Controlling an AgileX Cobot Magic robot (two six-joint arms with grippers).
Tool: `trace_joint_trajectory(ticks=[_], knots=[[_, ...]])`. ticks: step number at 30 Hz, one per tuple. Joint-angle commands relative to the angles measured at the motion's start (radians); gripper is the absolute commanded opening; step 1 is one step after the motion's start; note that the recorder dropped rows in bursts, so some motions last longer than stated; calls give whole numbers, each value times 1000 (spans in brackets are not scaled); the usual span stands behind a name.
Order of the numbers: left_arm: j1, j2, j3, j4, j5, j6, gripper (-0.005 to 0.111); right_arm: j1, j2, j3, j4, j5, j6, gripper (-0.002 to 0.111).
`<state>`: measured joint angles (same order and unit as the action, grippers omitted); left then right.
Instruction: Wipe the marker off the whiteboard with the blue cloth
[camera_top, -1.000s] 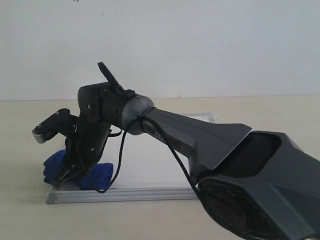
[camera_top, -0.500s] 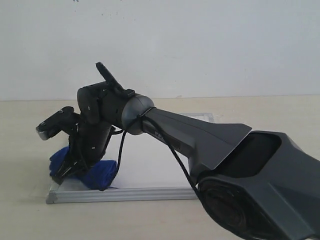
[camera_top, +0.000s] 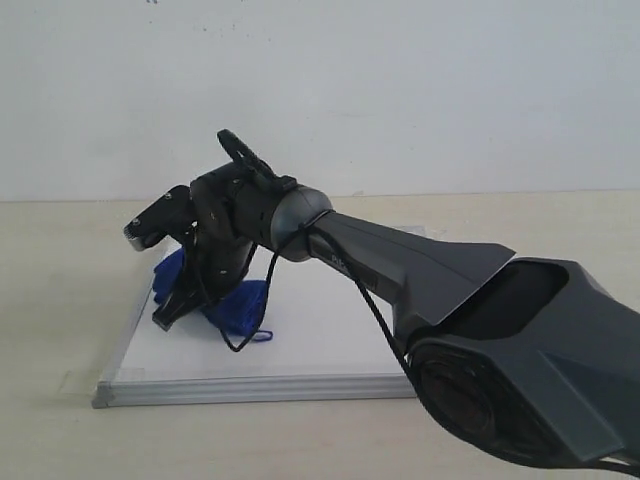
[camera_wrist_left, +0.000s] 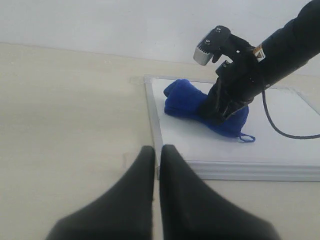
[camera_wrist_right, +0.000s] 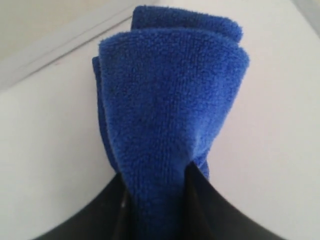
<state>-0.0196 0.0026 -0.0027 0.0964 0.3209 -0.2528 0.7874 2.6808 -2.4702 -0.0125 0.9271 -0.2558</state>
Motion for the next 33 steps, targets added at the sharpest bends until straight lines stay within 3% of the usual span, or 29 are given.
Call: trace_joint_trajectory(ticks=[1,6,11,15,27,30,33], knots=[[-2,-3,3,0,-7,-10,4,62,1,16,201,153,-98,-1],[-2,-3,3,0,-7,-10,4,65,-35,16,247,212,-108,-1],[-2,-3,3,0,-7,-10,4,65,-38,16,429,294,-220,-1],[-2,-3,3,0,-7,-10,4,67,-38,16,402,294,-222,-1],[-2,-3,3,0,-7,-10,4,12,-12,16,-315,44,161,-1],[-2,-3,3,0,-7,-10,4,1,0,16,-372,28,227,-1],[-2,-3,3,0,-7,-10,4,2,8,16,-312,74,205,-1]])
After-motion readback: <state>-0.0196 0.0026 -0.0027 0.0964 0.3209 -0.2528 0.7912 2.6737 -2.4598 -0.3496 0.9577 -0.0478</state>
